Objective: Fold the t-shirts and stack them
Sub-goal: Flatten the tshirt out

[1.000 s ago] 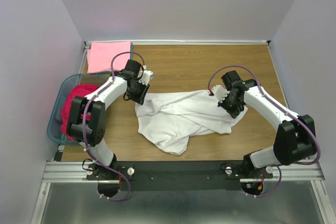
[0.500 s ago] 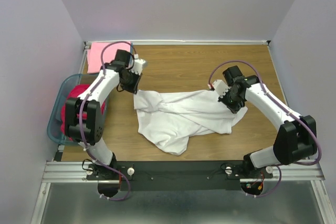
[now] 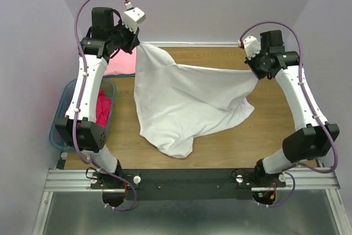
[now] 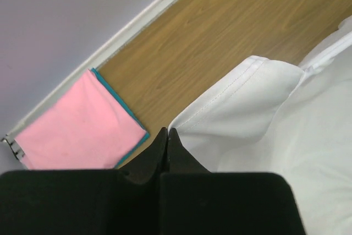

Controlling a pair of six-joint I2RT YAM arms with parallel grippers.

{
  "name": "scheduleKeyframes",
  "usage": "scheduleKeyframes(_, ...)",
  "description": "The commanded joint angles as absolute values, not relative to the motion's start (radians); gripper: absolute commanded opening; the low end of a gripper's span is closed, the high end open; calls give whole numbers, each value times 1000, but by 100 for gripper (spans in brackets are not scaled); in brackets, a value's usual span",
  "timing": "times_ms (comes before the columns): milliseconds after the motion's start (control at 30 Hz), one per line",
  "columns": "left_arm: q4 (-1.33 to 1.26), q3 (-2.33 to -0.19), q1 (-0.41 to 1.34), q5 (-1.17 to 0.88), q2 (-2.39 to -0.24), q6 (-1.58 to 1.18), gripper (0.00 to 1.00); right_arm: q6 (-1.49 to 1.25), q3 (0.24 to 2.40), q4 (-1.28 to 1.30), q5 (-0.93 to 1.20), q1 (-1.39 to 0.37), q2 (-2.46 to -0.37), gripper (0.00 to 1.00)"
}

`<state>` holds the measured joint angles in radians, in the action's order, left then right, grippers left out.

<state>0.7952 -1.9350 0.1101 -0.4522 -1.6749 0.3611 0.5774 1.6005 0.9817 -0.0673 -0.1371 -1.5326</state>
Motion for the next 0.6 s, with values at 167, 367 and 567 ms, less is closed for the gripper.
scheduleKeyframes(167,584,-2016,78,-485,-1626,399,0,589,1813,873,-195,-98,-1585,1)
scheduleKeyframes(367,540,-2296,67,-555,-1658,330,0,571,2218,868,-203,-97,-1686,1)
scheduleKeyframes(567,327,-2232,57,-528,-1566,244,0,640,2394,861,-256,-97,-1710,1)
